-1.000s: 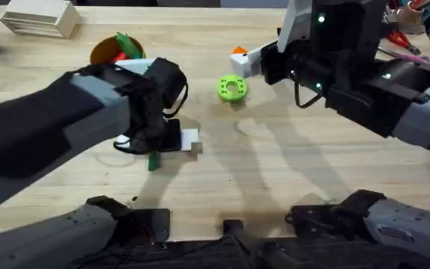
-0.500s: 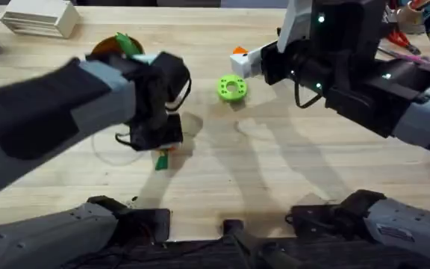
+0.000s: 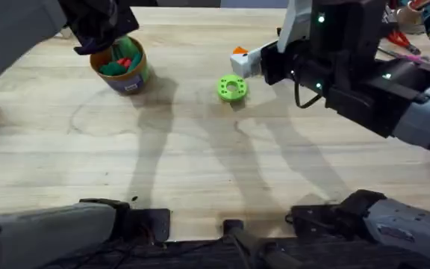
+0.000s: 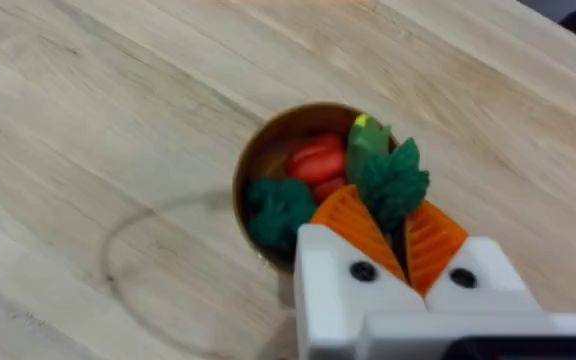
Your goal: Pick up the gripper from the table and insert it into the empty holder that is missing its gripper. Then pick up a screw, insert it into the mounting hole, and use the screwdriver to tighten it. Finally, clean up the table by picking up the vegetable and placing it into the bucket.
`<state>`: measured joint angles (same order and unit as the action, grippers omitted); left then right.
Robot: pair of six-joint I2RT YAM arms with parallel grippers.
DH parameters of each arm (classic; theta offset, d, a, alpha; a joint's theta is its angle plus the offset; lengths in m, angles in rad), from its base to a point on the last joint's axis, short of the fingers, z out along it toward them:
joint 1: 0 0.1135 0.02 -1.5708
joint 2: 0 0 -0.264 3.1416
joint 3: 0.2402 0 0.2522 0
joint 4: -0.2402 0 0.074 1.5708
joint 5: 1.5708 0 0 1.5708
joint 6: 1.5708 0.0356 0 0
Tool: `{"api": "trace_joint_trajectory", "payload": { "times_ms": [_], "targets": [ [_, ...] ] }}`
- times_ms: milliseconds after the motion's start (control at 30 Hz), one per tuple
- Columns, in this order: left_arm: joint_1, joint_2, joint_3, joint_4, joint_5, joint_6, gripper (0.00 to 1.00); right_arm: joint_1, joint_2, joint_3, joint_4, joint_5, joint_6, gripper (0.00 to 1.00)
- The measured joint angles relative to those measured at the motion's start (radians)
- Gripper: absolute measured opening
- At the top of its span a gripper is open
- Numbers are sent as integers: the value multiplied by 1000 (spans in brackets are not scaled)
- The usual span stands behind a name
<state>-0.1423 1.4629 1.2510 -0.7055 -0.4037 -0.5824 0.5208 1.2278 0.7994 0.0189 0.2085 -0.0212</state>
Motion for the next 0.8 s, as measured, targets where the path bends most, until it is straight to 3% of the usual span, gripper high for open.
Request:
{"api": "trace_joint_trajectory", "payload": {
  "times_ms": [200,233,267,300,333,367,567,600,633,667,800],
  "targets": [
    [36,88,0,22,18,5,21,0,0,0,0,0,0,988],
    [43,127,0,17,19,7,75,0,0,0,0,0,0,988],
    [45,140,0,14,22,13,291,0,0,0,0,0,0,989],
    [45,137,0,14,22,14,753,0,0,0,0,0,0,989],
    [45,135,0,13,22,14,907,0,0,0,0,0,0,989],
    [45,123,0,-11,23,12,984,0,-5,0,-4,0,0,990],
    [45,-18,0,-80,28,43,985,0,-107,0,-63,0,0,989],
    [45,-140,0,-145,56,61,985,0,-183,0,-156,0,0,989],
    [45,-182,1,-172,75,77,985,0,-210,0,-193,0,1,989],
    [45,-279,5,-248,163,140,985,0,-291,0,-315,0,23,989],
    [45,-367,6,-381,337,276,985,0,-410,0,-454,0,74,989]
  ]
}}
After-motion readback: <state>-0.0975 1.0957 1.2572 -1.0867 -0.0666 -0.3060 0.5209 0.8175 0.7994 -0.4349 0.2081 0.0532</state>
